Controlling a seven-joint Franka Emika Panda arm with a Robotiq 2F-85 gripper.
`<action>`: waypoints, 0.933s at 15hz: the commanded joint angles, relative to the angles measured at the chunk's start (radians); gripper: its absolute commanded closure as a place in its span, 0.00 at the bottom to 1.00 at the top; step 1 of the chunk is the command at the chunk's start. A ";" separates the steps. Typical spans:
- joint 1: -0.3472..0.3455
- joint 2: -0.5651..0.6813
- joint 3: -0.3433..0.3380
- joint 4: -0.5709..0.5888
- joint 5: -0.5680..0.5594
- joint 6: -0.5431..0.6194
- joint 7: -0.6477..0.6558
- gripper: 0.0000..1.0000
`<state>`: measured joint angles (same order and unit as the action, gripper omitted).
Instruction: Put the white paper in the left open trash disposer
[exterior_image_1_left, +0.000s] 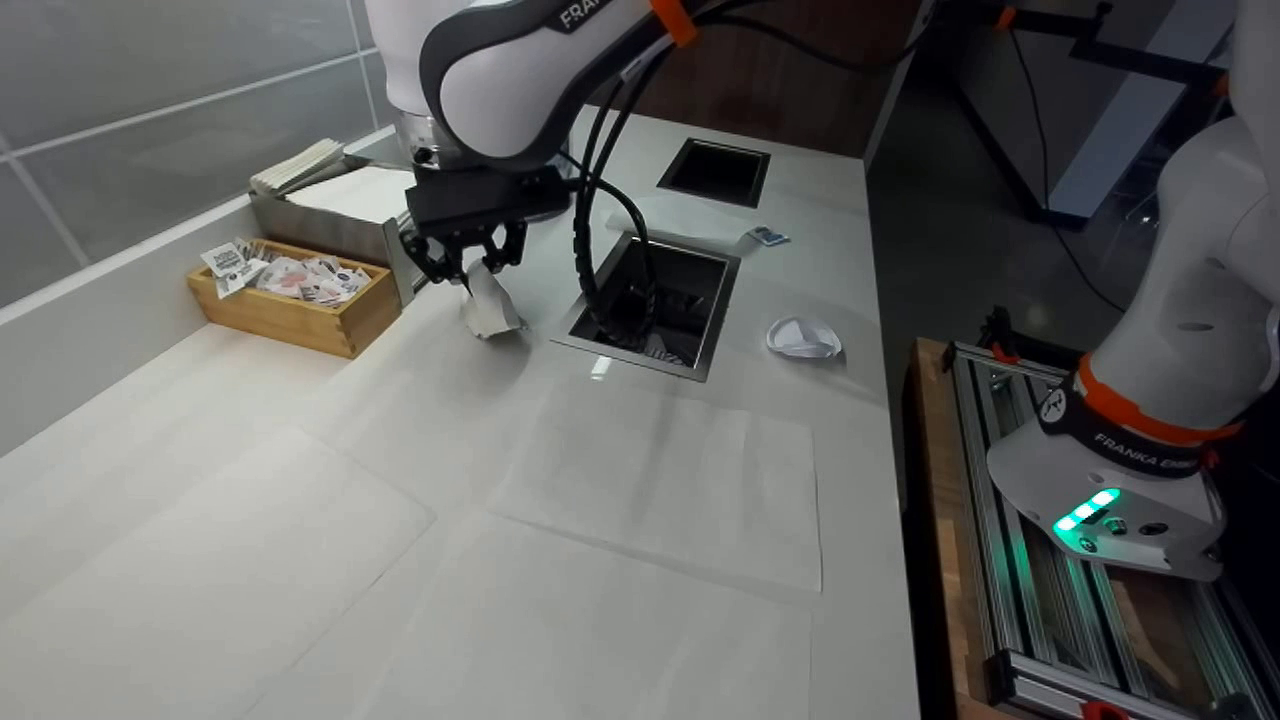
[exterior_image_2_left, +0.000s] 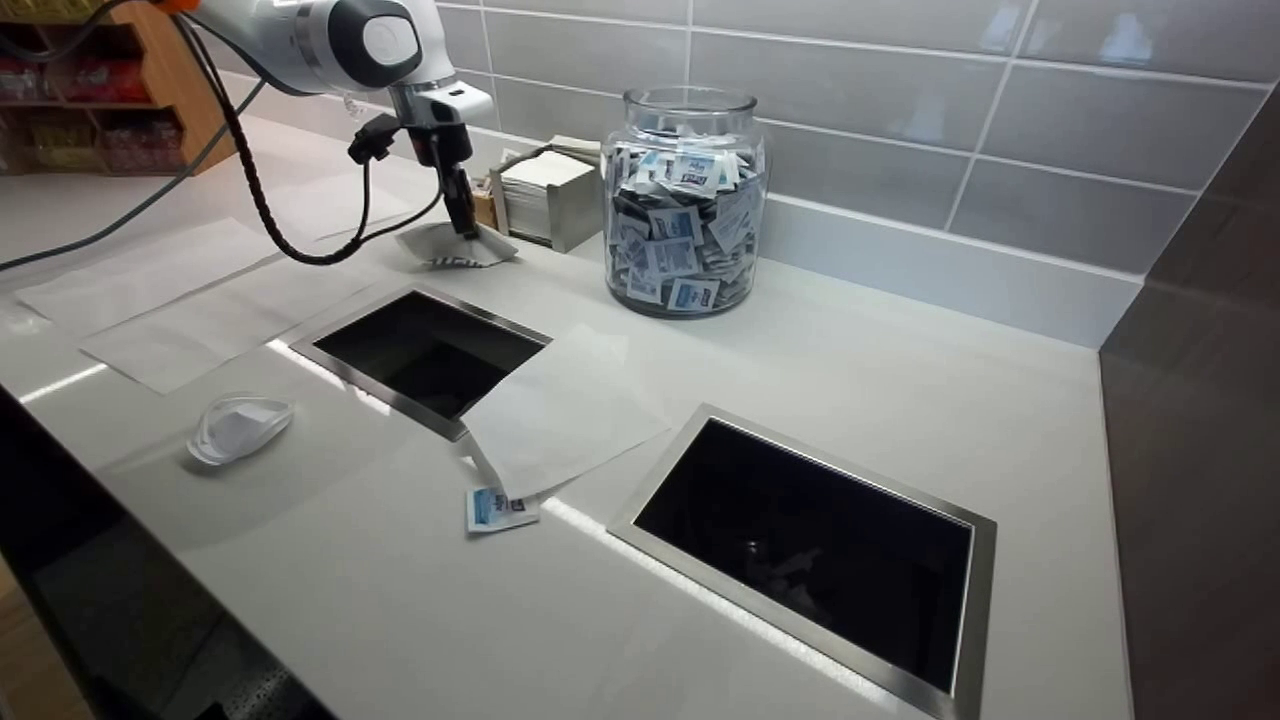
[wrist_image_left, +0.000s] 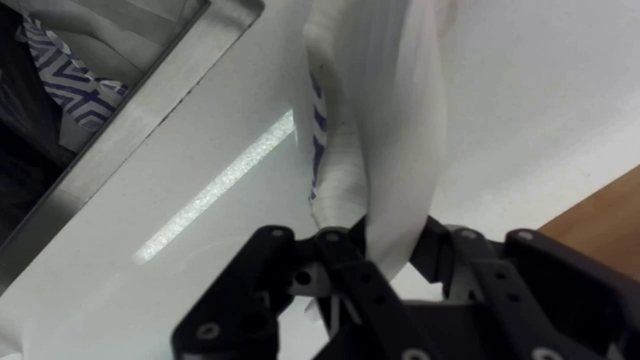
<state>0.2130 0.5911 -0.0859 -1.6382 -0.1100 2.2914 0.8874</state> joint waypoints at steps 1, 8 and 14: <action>0.018 -0.027 -0.018 -0.022 -0.032 -0.037 0.025 0.64; 0.014 -0.102 -0.024 -0.047 -0.079 -0.128 0.030 0.13; -0.006 -0.126 0.038 -0.110 -0.029 -0.160 -0.039 0.00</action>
<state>0.2150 0.4947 -0.0791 -1.6892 -0.1605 2.1493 0.8752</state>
